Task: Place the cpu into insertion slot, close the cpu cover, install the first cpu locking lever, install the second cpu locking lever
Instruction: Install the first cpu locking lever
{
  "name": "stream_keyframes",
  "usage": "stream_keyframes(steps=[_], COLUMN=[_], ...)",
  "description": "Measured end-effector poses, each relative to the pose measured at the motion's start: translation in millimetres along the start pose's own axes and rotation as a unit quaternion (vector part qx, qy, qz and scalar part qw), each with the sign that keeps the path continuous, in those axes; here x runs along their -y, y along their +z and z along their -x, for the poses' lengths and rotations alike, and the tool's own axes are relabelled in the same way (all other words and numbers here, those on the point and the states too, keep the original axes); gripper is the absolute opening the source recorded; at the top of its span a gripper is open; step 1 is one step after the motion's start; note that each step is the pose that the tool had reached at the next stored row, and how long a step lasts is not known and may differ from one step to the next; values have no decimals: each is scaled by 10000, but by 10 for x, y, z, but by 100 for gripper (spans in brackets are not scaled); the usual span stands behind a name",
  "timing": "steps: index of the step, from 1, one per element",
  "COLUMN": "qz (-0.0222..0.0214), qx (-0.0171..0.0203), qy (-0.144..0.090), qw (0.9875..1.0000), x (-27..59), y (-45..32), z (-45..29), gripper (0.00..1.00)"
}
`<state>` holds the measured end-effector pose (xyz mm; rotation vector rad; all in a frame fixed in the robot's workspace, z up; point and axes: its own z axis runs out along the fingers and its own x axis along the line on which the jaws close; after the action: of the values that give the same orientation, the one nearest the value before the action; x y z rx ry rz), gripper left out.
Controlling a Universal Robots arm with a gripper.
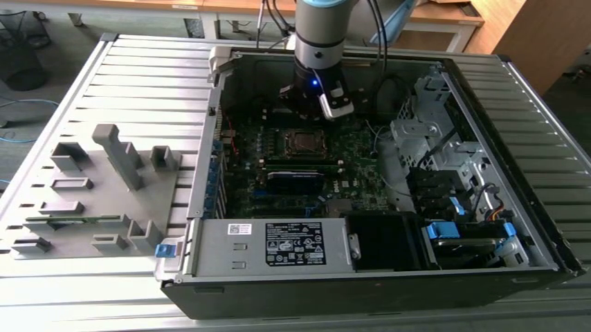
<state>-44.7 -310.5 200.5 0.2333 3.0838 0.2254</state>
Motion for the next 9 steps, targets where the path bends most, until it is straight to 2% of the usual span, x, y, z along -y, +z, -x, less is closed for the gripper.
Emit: stream_keyframes(steps=[9], qz=[1], qx=[0], qy=[1], qw=[10000], x=[-16], y=[2], z=[-2], gripper=[11])
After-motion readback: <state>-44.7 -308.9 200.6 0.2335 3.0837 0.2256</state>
